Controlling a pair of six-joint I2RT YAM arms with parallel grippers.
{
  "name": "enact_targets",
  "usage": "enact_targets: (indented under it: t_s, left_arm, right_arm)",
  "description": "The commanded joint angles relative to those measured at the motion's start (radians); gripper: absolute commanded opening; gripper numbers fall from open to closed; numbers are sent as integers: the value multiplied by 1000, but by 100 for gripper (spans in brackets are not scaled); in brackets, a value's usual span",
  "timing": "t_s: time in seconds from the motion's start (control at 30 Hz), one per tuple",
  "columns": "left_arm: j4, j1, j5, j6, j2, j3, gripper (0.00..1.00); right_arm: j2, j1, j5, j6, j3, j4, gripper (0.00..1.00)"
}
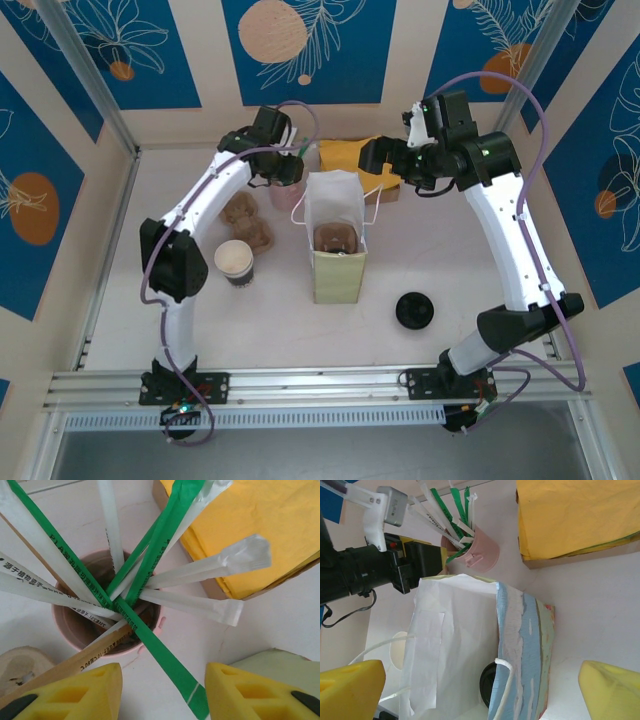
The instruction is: Pack the takeout coffee
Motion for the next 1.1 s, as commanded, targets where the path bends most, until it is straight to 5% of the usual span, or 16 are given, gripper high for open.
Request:
enact_targets:
  t_s: [0.0,0.57,0.83,1.07]
  left_arm:
    - [-24,-13,-19,36,19,-6,46]
    - [-41,-25,-3,83,53,-9,46]
    - [-53,-27,-76,102,55,-12,36]
    - [-59,-33,-92,97,40,-12,15]
  right_arm:
    - [-37,3,-9,23,-17,-15,99]
    - [-5,30,12,38,10,-36,99]
    - [-4,33,8,36,6,-36,99]
    - [-12,32,10,31,-9,-29,99]
